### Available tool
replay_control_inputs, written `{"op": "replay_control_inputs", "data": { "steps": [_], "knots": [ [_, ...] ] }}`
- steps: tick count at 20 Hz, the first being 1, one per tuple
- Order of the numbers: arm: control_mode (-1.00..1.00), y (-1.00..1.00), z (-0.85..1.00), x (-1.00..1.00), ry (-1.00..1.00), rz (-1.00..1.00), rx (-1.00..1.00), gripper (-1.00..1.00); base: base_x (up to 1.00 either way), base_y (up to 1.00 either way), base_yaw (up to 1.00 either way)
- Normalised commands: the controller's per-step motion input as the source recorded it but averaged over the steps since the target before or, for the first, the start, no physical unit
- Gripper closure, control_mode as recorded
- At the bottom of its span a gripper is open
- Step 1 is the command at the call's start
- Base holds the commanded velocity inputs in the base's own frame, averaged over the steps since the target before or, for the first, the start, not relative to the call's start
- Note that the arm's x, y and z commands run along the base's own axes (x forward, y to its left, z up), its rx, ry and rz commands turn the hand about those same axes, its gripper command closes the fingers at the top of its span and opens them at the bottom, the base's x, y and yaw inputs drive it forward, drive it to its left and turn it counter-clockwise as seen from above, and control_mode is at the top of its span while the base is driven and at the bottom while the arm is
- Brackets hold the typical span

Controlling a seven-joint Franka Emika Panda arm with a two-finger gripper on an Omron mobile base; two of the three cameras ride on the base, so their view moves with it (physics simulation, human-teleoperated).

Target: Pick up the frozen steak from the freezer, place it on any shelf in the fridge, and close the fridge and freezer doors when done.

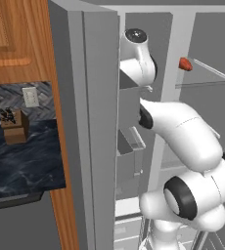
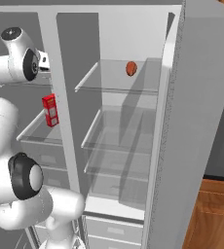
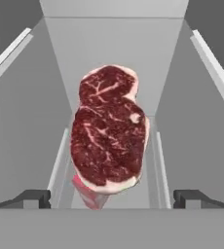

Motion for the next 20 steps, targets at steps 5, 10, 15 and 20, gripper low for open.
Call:
{"op": "replay_control_inputs", "data": {
  "steps": [5,10,15,20],
  "knots": [
    [-1.0,0.32,0.0,0.8,0.01,0.0,0.0,-1.0,0.0,0.0,0.0],
    [-1.0,0.01,-0.23,0.46,0.11,0.0,0.0,-1.0,0.0,0.0,0.0],
    [-1.0,0.0,-0.37,0.1,0.11,0.0,0.0,-1.0,0.0,0.0,0.0],
    [-1.0,-0.13,-0.63,0.0,0.03,0.0,0.0,1.0,0.0,0.0,0.0]
  ]
}}
